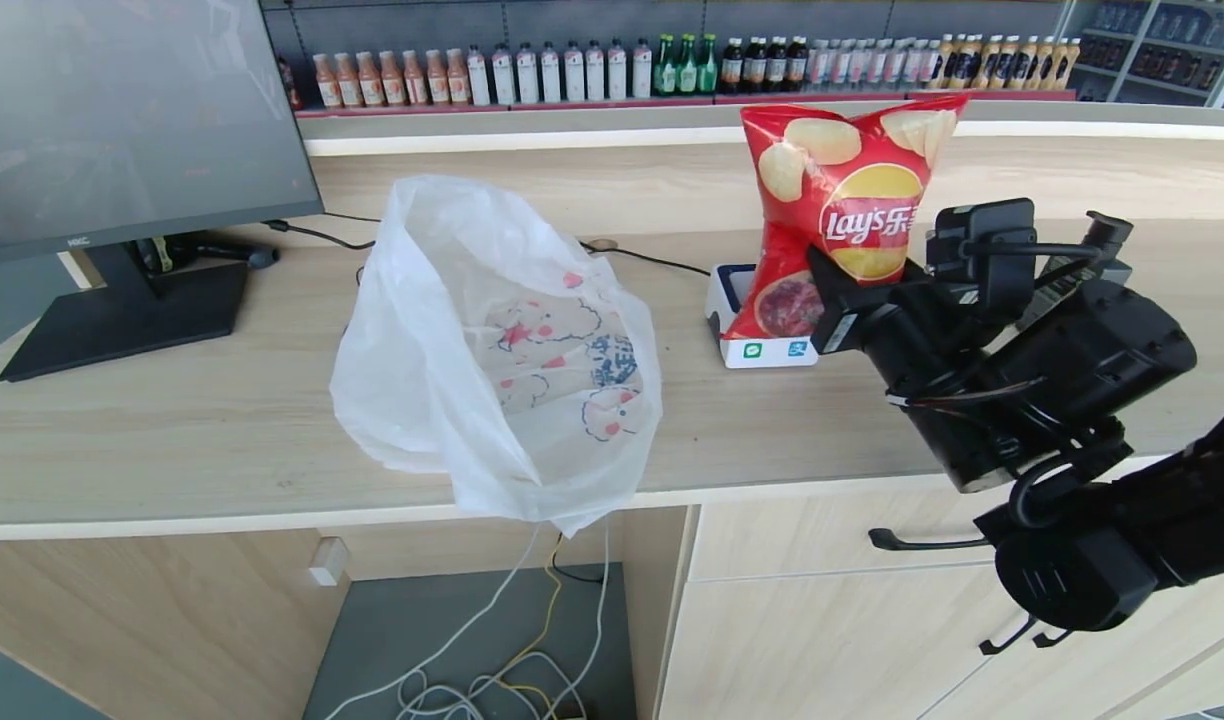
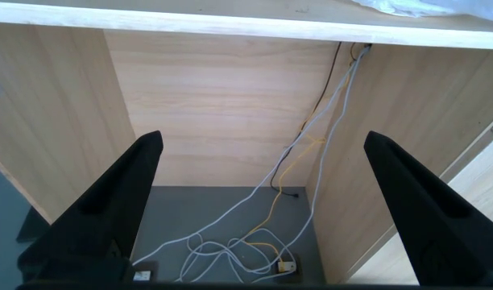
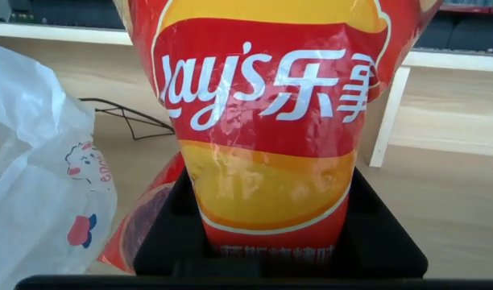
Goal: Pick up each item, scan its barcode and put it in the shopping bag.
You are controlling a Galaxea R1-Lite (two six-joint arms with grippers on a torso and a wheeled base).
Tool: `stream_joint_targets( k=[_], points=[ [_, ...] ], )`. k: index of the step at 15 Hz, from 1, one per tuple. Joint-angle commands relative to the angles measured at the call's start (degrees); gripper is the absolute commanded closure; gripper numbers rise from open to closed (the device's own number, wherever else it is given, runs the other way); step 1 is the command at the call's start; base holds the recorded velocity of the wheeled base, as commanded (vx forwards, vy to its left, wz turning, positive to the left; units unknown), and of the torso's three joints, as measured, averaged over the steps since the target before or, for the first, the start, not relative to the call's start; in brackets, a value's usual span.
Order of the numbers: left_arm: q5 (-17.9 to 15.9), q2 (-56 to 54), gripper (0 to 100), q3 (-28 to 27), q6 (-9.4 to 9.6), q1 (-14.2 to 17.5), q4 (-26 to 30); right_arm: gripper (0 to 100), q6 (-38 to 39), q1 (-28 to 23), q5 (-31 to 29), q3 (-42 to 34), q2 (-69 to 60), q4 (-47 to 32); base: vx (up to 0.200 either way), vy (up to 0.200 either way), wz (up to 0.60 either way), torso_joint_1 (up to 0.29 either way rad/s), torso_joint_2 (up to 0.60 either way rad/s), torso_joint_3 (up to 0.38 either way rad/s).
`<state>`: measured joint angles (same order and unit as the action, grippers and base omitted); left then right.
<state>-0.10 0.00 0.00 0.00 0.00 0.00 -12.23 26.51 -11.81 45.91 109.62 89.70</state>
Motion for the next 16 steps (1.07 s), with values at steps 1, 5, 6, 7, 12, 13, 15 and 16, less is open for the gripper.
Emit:
stream_joint_targets(
  k=[1, 5, 6, 7, 12, 13, 15, 16],
  points=[
    [0.0, 0.0, 0, 0.0, 0.0, 0.0, 0.0, 100, 0.0, 0.0, -0.1, -0.4, 1.2, 0.0, 0.0, 0.0, 0.0, 0.0, 0.0, 0.0],
    [0.0, 0.0, 0, 0.0, 0.0, 0.0, 0.0, 100, 0.1, -0.2, -0.2, -3.0, 1.3, -0.1, 0.0, 0.0, 0.0, 0.0, 0.0, 0.0],
    [0.0, 0.0, 0, 0.0, 0.0, 0.0, 0.0, 100, 0.0, -0.2, -0.3, -2.7, 1.4, -0.1, 0.0, 0.0, 0.0, 0.0, 0.0, 0.0],
    [0.0, 0.0, 0, 0.0, 0.0, 0.0, 0.0, 100, 0.0, -0.2, -0.4, -2.5, 1.7, -0.1, 0.0, 0.0, 0.0, 0.0, 0.0, 0.0],
    [0.0, 0.0, 0, 0.0, 0.0, 0.0, 0.0, 100, 0.4, -0.5, -3.4, 0.4, 1.9, -0.6, 0.0, 0.0, 0.0, 0.0, 0.0, 0.0],
    [0.0, 0.0, 0, 0.0, 0.0, 0.0, 0.0, 100, 0.4, -0.5, -3.4, 0.6, 2.0, -0.6, 0.0, 0.0, 0.0, 0.0, 0.0, 0.0],
    [0.0, 0.0, 0, 0.0, 0.0, 0.0, 0.0, 100, 0.4, -0.5, -3.6, 1.1, 2.0, -0.6, 0.0, 0.0, 0.0, 0.0, 0.0, 0.0],
    [0.0, 0.0, 0, 0.0, 0.0, 0.0, 0.0, 100, 0.4, -0.5, -3.6, 1.3, 2.2, -0.6, 0.0, 0.0, 0.0, 0.0, 0.0, 0.0]
  ],
)
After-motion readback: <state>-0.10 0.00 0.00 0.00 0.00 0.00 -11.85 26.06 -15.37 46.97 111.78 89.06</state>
